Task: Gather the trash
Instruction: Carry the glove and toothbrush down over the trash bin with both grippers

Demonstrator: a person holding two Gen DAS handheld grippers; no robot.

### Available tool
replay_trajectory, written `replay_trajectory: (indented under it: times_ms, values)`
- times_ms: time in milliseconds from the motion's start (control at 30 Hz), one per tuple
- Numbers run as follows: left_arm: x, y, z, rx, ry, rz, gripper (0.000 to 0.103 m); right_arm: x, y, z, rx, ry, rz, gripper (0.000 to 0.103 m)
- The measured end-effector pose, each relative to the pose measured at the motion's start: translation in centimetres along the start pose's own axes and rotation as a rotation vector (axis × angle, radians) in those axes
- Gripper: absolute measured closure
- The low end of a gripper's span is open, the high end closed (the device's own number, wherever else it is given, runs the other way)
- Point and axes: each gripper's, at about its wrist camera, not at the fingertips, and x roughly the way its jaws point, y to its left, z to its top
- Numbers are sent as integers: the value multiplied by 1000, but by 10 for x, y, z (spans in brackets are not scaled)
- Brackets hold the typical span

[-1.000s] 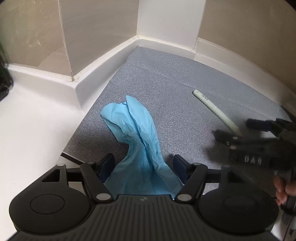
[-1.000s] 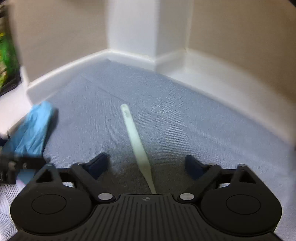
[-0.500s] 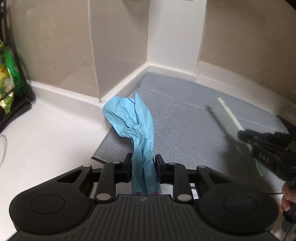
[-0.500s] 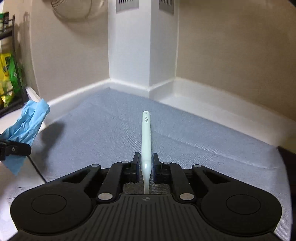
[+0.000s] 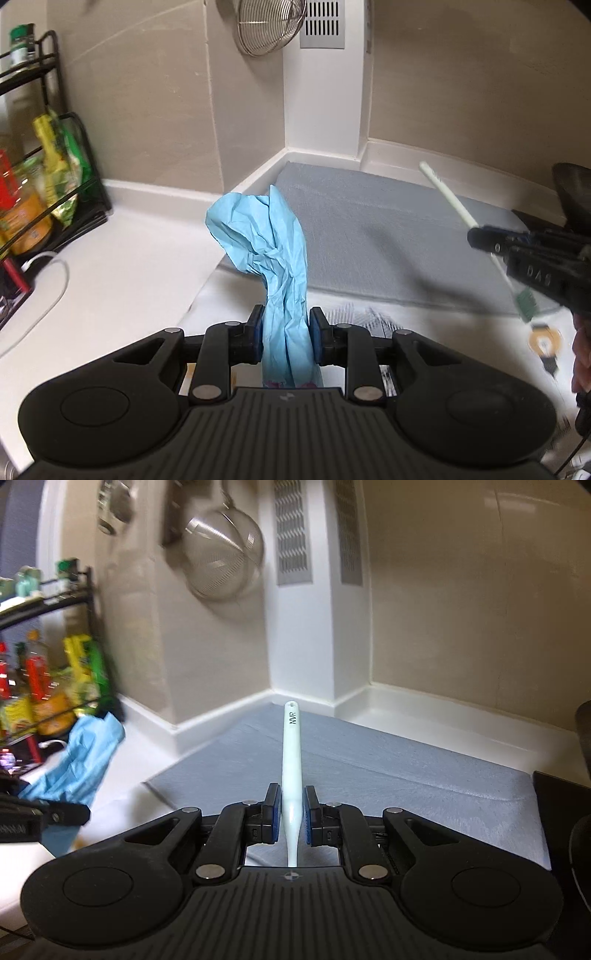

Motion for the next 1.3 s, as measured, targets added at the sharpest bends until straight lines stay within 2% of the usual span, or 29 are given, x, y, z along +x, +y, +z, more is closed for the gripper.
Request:
replay_trajectory:
  times_ms: [367, 600, 800, 1000, 1300]
  values:
    - [-88, 8, -73, -25, -18, -18, 76, -90, 35, -23, -37, -71, 111, 90]
    - [-131, 2, -123, 2, -28, -1, 76, -138, 57, -52, -43, -72, 193, 90]
    - [-151, -8, -178, 27, 8, 13, 76, -164, 77, -94, -49, 7, 260, 90]
    - [-154, -12, -225, -9, 61, 26, 76, -170, 85, -137, -47, 122, 287, 90]
    - [-155, -21, -266, -2, 131, 43, 76, -167, 92, -182, -37, 250, 302, 90]
